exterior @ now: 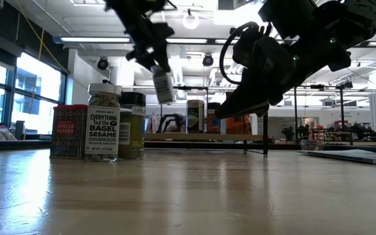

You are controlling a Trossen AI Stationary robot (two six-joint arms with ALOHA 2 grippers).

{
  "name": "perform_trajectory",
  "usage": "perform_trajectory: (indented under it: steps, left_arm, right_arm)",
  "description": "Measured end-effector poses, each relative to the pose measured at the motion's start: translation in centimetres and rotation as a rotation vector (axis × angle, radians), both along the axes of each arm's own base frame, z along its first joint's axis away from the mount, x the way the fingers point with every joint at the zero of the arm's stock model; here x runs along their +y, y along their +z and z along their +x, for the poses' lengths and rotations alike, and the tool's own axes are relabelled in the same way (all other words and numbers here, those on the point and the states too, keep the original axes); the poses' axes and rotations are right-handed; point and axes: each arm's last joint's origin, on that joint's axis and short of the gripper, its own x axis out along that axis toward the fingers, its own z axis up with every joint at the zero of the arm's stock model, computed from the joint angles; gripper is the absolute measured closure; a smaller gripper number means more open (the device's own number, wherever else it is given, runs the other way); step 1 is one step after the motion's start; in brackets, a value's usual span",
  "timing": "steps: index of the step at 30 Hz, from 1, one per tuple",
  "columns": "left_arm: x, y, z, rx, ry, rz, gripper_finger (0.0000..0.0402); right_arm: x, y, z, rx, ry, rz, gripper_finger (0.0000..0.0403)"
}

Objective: Shelf spices
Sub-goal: Put the top white seasoning bottle on the shelf

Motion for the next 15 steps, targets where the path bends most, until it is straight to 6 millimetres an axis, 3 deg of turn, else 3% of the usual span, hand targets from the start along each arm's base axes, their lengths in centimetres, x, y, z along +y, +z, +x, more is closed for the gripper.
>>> perform_trajectory:
  steps: [7, 15]
  left_arm:
    - [5.4, -1.0, 2.3, 0.128, 0.078, -0.071, 0.0203]
    - [9.3, -4.0, 2.3, 0.217, 0.164, -0.182, 0.0203]
  right_arm:
    - [-0.1, 0.0, 0.0, 0.002, -0.005, -0.001, 0.0403]
    - [-0.1, 0.0, 0.0, 0.002, -0.009, 0.005, 0.0403]
